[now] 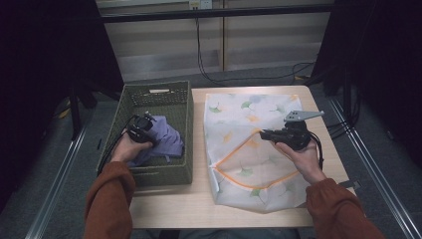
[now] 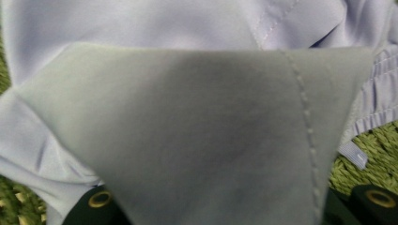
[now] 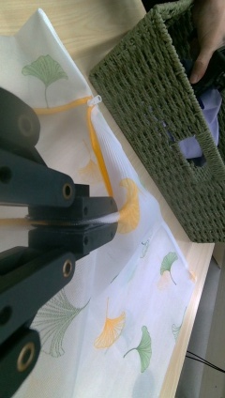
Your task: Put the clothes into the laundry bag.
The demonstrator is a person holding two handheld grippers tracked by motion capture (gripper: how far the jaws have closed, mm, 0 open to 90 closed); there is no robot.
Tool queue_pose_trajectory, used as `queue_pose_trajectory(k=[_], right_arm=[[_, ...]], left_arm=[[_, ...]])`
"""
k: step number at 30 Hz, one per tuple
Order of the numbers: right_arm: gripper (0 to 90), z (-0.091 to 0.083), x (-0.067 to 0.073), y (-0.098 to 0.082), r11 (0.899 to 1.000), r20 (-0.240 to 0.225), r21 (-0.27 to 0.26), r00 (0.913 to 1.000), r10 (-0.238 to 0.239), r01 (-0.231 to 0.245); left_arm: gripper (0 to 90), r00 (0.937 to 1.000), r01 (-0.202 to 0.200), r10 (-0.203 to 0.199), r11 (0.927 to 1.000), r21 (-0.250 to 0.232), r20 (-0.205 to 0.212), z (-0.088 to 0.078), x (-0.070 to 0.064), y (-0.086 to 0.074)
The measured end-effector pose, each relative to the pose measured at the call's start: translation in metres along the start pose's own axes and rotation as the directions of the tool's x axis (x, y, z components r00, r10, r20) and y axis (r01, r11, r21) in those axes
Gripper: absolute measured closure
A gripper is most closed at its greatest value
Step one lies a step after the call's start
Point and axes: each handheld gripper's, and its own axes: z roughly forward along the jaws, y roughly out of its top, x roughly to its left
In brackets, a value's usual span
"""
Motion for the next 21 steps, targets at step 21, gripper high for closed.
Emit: queue_pose_trajectory(k=[21], right_arm=[[87.7,-0.002,0.001,0.001,1.000,-0.008,-0.004,0.9999,0.006,-0.006]], left_arm=[[77.0,0.9971,0.073,-0.063,0.9523,-0.296,0.044,-0.045,0.008,-0.020]])
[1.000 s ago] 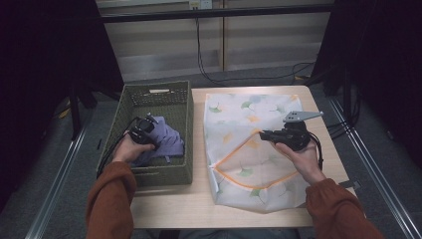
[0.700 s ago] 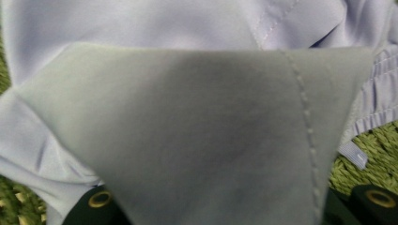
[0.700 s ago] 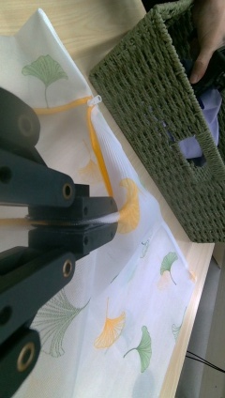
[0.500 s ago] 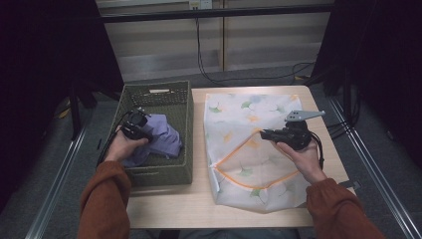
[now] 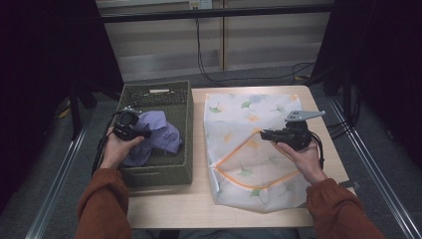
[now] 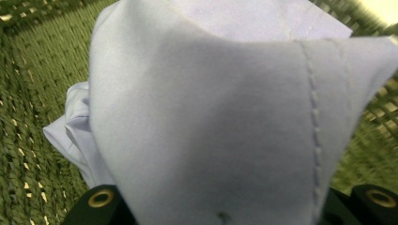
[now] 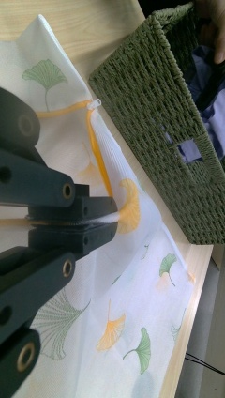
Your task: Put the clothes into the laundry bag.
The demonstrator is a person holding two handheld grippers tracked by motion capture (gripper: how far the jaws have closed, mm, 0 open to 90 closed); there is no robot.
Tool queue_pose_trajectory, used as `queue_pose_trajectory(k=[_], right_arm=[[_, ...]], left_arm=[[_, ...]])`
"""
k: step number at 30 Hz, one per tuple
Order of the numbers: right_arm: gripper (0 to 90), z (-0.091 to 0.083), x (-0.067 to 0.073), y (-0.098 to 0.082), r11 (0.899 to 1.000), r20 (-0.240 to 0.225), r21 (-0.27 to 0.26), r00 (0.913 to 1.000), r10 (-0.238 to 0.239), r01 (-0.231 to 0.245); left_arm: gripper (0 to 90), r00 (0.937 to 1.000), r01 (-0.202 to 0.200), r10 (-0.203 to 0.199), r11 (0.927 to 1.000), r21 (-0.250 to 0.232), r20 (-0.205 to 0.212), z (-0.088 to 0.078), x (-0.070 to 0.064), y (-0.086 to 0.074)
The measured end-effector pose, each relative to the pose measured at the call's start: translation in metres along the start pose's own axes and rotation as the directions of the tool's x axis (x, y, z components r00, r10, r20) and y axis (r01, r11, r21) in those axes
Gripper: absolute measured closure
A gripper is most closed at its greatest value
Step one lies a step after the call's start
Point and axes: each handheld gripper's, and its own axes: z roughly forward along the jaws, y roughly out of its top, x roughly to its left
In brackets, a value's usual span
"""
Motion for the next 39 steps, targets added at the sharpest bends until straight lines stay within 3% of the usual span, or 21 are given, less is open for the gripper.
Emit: queue_pose_trajectory(k=[11,17,20,24,26,32,35,39], right_arm=[[87.7,-0.001,-0.001,0.000,1.000,0.006,-0.003,1.0000,0.001,-0.001],[87.7,-0.001,0.000,0.000,1.000,0.003,0.000,1.0000,-0.008,0.008],[87.7,-0.001,0.000,0.000,1.000,0.000,0.002,1.0000,-0.008,0.008],[87.8,-0.001,0.000,0.000,1.000,-0.003,0.001,1.0000,-0.008,0.008],[87.8,-0.001,0.001,0.001,1.000,-0.002,0.001,1.0000,-0.010,0.010],[87.9,-0.002,0.001,0.000,1.000,-0.001,-0.003,0.9999,-0.012,0.012],[87.8,-0.002,0.001,0.000,1.000,0.001,-0.003,0.9999,-0.012,0.012],[87.8,-0.003,0.000,0.001,1.000,0.003,-0.009,1.0000,-0.009,0.009]], left_arm=[[77.0,1.0000,0.006,-0.006,0.9939,-0.110,0.004,-0.018,-0.005,-0.003],[77.0,0.9994,0.032,-0.033,0.9816,-0.188,-0.006,-0.026,-0.008,-0.002],[77.1,0.9996,0.021,-0.024,0.9760,-0.217,-0.014,-0.029,-0.012,-0.004],[77.1,0.9999,0.014,-0.013,0.9648,-0.263,0.006,-0.034,-0.016,-0.006],[77.1,0.9999,-0.007,0.005,0.9620,-0.273,-0.009,-0.035,-0.018,-0.006],[77.1,0.9998,0.021,-0.020,0.9477,-0.318,0.006,-0.037,-0.015,-0.009],[77.0,0.9997,0.026,-0.026,0.9455,-0.325,0.002,-0.039,-0.015,-0.009],[77.1,0.9995,0.032,-0.033,0.9365,-0.349,0.005,-0.043,-0.015,-0.010]])
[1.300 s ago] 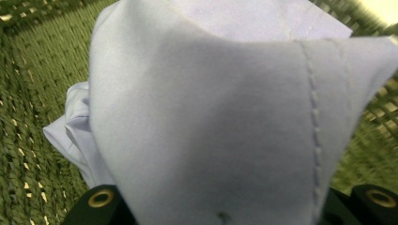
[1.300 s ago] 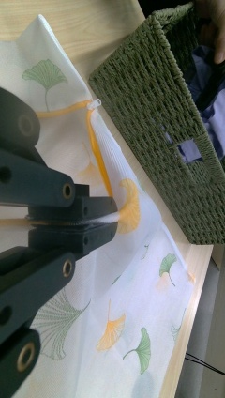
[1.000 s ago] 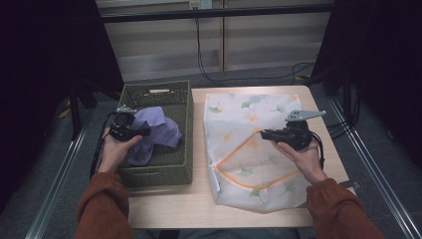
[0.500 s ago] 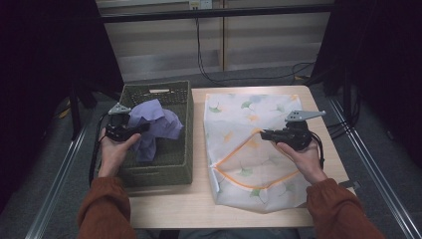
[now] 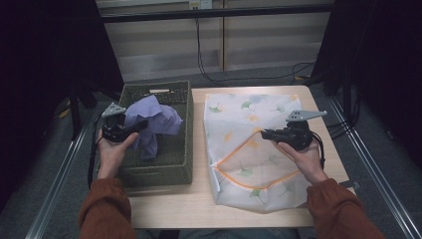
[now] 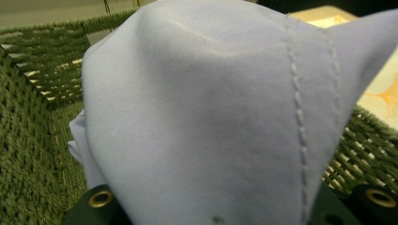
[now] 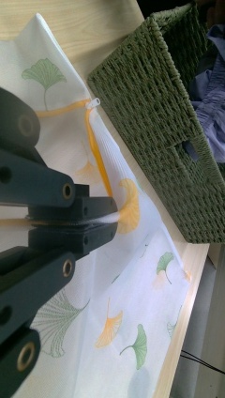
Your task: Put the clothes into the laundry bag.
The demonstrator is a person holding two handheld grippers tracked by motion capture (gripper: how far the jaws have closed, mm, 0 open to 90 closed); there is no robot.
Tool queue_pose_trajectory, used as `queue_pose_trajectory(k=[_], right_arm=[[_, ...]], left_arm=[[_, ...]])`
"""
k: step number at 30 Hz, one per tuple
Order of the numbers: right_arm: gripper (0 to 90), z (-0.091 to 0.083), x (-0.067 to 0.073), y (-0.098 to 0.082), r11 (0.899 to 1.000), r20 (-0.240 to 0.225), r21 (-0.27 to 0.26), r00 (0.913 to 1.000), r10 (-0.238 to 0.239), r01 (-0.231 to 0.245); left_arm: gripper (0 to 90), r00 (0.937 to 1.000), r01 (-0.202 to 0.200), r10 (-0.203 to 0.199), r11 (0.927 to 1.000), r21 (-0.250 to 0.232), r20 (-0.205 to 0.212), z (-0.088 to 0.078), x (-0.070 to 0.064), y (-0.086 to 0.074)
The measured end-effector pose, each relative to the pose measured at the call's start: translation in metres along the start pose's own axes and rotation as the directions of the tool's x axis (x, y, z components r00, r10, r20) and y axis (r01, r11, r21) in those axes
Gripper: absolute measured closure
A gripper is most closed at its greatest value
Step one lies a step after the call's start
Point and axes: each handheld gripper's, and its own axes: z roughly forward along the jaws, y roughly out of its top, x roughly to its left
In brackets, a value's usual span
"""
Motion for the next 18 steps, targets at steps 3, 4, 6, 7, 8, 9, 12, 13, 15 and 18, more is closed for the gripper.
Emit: queue_pose_trajectory(k=[3,4,6,7,8,9,12,13,15,18], right_arm=[[87.9,-0.001,0.000,0.000,1.000,0.002,-0.005,1.0000,-0.001,0.001],[87.9,-0.001,0.000,0.001,1.000,0.002,-0.006,1.0000,0.000,0.000],[87.8,-0.001,0.000,0.001,1.000,0.003,-0.008,1.0000,-0.003,0.003],[87.8,-0.001,0.000,0.001,1.000,0.004,-0.007,1.0000,-0.004,0.004],[87.9,-0.001,0.001,0.001,1.000,0.002,-0.006,1.0000,-0.006,0.006],[87.9,0.000,0.001,0.001,1.000,0.001,-0.005,1.0000,-0.008,0.008],[87.9,0.000,0.001,0.001,1.000,-0.001,-0.006,1.0000,-0.008,0.008],[87.9,-0.001,0.001,0.001,1.000,0.000,-0.008,1.0000,-0.007,0.007],[87.9,-0.001,0.001,0.001,1.000,-0.002,-0.009,1.0000,-0.007,0.007],[87.9,-0.001,0.001,0.001,1.000,0.000,-0.010,1.0000,-0.006,0.006]], left_arm=[[77.1,1.0000,0.004,-0.004,0.9996,-0.027,-0.003,-0.005,-0.002,0.003],[77.1,1.0000,-0.001,0.001,0.9996,-0.028,0.000,-0.006,-0.002,0.004],[77.0,1.0000,-0.004,0.005,0.9988,-0.050,0.008,-0.010,-0.004,0.006],[77.0,0.9999,-0.007,0.008,0.9979,-0.064,0.013,-0.012,-0.004,0.008],[77.1,0.9999,-0.003,0.004,0.9971,-0.076,0.015,-0.013,-0.005,0.008],[77.1,0.9998,0.000,0.002,0.9963,-0.086,0.021,-0.015,-0.005,0.009],[77.0,0.9998,0.000,0.002,0.9936,-0.113,0.021,-0.019,-0.006,0.010],[77.1,0.9999,0.001,0.001,0.9923,-0.124,0.016,-0.021,-0.006,0.011],[77.1,0.9999,0.004,-0.002,0.9905,-0.138,0.014,-0.024,-0.006,0.011],[77.1,0.9999,0.007,-0.005,0.9870,-0.160,0.015,-0.031,-0.008,0.014]])
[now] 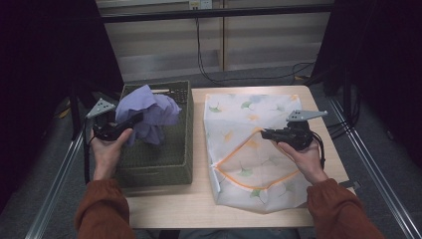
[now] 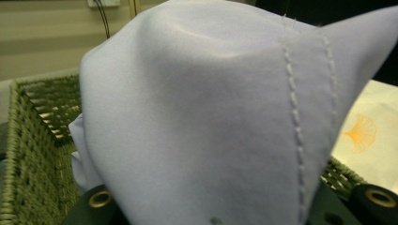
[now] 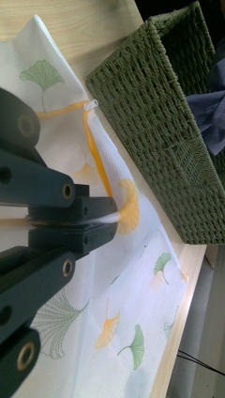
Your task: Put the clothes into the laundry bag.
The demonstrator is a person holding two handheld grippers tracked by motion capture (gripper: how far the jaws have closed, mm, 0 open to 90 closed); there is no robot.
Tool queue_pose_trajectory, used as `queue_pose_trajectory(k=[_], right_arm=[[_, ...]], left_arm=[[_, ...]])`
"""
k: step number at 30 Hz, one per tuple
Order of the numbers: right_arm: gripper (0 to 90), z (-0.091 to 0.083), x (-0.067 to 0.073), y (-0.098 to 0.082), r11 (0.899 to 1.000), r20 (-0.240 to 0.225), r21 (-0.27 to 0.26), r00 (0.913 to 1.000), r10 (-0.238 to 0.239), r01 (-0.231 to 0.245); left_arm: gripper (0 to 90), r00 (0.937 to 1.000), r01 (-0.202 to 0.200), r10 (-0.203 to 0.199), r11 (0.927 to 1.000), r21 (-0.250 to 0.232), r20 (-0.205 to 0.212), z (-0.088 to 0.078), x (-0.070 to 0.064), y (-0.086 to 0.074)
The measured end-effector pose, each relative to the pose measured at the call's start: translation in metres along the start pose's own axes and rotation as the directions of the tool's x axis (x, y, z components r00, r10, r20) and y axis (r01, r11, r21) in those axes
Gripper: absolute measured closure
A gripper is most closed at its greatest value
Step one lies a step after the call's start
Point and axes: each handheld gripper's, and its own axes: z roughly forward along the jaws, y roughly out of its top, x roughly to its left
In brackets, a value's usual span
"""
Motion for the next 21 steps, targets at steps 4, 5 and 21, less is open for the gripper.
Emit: queue_pose_trajectory(k=[4,5,21], right_arm=[[87.9,0.000,0.000,0.000,1.000,0.000,0.001,1.0000,-0.001,0.001],[87.9,0.000,0.000,0.000,1.000,0.000,0.000,1.0000,-0.002,0.002],[87.9,0.000,0.001,0.000,1.000,0.000,-0.001,1.0000,0.001,-0.001]], left_arm=[[77.0,0.9999,-0.010,0.010,0.9994,-0.032,-0.002,-0.007,-0.003,0.006],[77.0,0.9999,-0.016,0.016,0.9989,-0.043,0.000,-0.010,-0.003,0.008],[77.0,0.9997,-0.023,0.024,0.9905,-0.136,0.010,-0.030,-0.010,0.022]])
